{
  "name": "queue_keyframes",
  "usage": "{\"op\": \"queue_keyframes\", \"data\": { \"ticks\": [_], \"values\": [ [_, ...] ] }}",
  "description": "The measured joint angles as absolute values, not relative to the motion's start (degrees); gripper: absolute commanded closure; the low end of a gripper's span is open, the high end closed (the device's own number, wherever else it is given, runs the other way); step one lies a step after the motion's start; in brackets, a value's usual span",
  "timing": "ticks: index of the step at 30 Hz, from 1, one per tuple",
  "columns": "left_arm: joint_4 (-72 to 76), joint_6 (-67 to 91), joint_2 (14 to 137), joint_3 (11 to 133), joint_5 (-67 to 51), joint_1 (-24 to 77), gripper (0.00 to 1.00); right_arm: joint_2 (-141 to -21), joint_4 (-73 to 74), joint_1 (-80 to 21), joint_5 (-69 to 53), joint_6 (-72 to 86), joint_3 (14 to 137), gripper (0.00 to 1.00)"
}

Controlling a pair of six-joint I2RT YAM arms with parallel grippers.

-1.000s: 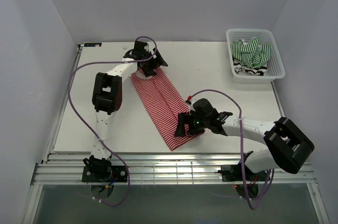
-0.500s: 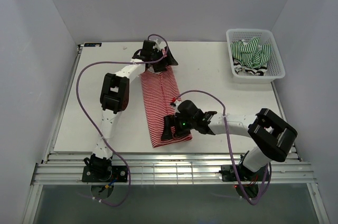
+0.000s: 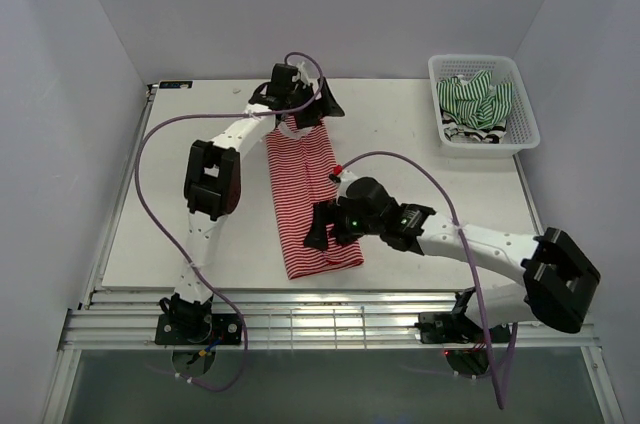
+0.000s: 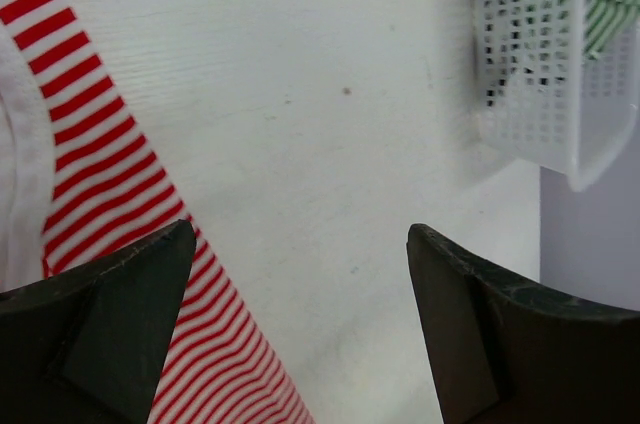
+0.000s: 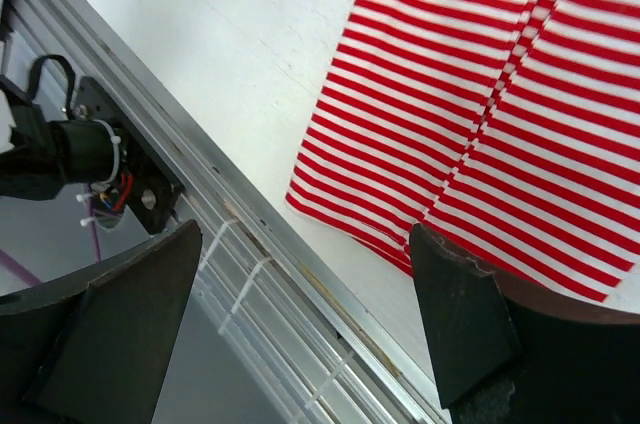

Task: Fold and stack the tank tops
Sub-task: Fold the tank top

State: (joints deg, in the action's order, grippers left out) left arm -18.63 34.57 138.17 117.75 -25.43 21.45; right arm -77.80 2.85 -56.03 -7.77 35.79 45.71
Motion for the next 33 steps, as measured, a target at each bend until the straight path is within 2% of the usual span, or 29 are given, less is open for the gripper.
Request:
{"op": "queue_keyframes", "data": {
  "ticks": [3,5,12,16,20,26,28,33],
  "values": [
    [-20.7,35.2,131.4,117.1,-26.0,22.3,0.02,-72.9,3.3,-55.3,-6.5,35.3,45.5,0.10],
    [-20.5,35.4,123.0,111.6,-25.3,22.9,0.02,-69.6,3.4,-54.0,-6.5,35.2,44.3,0.10],
    [-19.4,40.6,79.5,71.2,-17.8,25.9,0.02,-59.9,6.5,-43.7,-8.8,34.0,34.1,0.10],
    [-21.0,45.6,64.6,51.3,-16.2,28.0,0.02,-58.5,8.0,-38.0,-13.0,32.8,29.5,0.10],
    [-26.9,48.2,61.1,38.4,-16.3,28.3,0.02,-59.4,9.0,-37.3,-17.4,31.2,28.4,0.10],
    [-29.2,49.7,59.9,32.2,-19.0,28.4,0.03,-62.0,8.8,-37.3,-20.3,30.6,28.2,0.10],
    [-28.9,50.1,60.8,30.4,-19.7,28.4,0.06,-62.8,8.5,-37.3,-20.9,30.6,28.1,0.10],
    [-26.8,51.1,65.5,26.5,-21.6,28.4,0.22,-64.7,7.3,-37.2,-21.7,30.8,27.2,0.10]
  ]
}}
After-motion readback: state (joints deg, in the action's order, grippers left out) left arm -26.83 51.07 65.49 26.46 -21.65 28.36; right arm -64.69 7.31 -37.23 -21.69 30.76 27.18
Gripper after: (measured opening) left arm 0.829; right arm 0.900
